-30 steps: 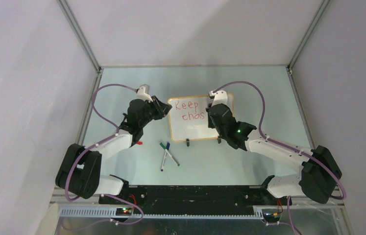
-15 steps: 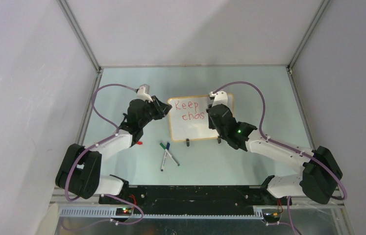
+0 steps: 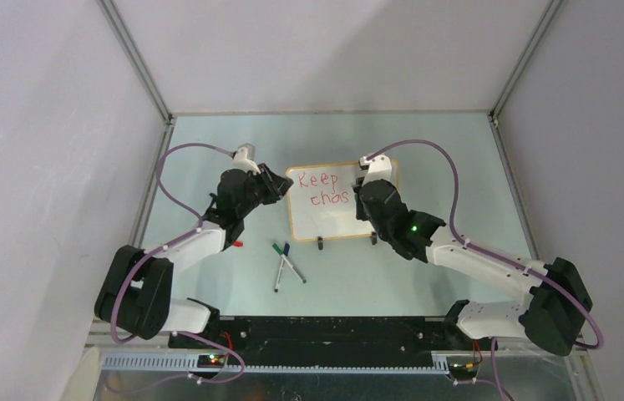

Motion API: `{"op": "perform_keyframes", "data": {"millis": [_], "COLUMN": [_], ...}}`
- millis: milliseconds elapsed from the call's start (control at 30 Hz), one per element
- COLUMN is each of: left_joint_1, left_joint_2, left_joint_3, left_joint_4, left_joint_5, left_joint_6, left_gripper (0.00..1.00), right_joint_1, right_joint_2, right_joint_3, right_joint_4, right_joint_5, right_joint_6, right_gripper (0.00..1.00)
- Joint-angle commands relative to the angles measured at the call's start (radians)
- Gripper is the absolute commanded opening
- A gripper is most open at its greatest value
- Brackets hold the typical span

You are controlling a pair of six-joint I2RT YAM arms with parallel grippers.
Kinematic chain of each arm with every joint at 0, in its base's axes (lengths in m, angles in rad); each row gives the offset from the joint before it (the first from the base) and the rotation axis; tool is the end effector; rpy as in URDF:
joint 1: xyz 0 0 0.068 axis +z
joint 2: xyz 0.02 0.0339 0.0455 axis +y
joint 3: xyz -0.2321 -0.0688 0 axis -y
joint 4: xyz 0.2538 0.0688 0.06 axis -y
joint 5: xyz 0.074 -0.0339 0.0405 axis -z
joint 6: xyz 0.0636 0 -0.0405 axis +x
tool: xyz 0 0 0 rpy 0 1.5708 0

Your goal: Write a sentence on the whiteboard

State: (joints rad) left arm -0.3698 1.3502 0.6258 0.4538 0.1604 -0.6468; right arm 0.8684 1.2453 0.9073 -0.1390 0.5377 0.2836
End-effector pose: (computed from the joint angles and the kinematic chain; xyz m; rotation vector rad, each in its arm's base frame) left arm 0.3048 -0.1291 0.1802 -0.1490 1.9201 -0.8463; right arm 0.2312 0.2227 0.2468 -0.2494 1.9656 0.1965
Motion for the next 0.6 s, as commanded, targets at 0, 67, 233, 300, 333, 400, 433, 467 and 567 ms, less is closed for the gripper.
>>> {"op": "perform_keyframes", "data": {"millis": [0, 67, 233, 300, 333, 400, 433, 467, 567], "left_joint_1": [0.005, 0.006, 0.005, 0.006, 0.005, 0.006, 0.006, 0.006, 0.006], "left_joint_2": [-0.032, -0.031, -0.031, -0.031, -0.031, -0.033, -0.034, -0.034, -0.033], "left_joint_3": [0.025, 0.025, 0.025, 0.025, 0.024, 0.024, 0.023, 0.023, 0.023], "left_joint_4": [0.031, 0.031, 0.033, 0.032, 0.032, 0.032, 0.032, 0.032, 0.031], "left_joint_5": [-0.012, -0.011, -0.009, -0.009, -0.009, -0.009, -0.010, -0.010, -0.010], "left_joint_6": [0.014, 0.013, 0.012, 0.012, 0.012, 0.012, 0.012, 0.012, 0.012], "left_gripper": [0.27, 0.27, 0.27, 0.27, 0.27, 0.27, 0.27, 0.27, 0.27], "right_joint_1": [0.004, 0.004, 0.004, 0.004, 0.004, 0.003, 0.003, 0.002, 0.000], "right_joint_2": [0.002, 0.009, 0.025, 0.032, 0.037, 0.042, 0.044, 0.046, 0.048], "right_joint_3": [0.005, 0.005, 0.005, 0.005, 0.005, 0.005, 0.005, 0.005, 0.005], "right_joint_4": [0.009, -0.004, -0.023, -0.024, -0.025, -0.023, -0.023, -0.022, -0.021], "right_joint_5": [0.019, 0.018, 0.015, 0.010, 0.008, 0.006, 0.007, 0.004, 0.004], "right_joint_6": [0.014, 0.019, 0.025, 0.026, 0.027, 0.026, 0.025, 0.026, 0.026], "right_gripper": [0.00, 0.00, 0.00, 0.00, 0.00, 0.00, 0.00, 0.00, 0.00]}}
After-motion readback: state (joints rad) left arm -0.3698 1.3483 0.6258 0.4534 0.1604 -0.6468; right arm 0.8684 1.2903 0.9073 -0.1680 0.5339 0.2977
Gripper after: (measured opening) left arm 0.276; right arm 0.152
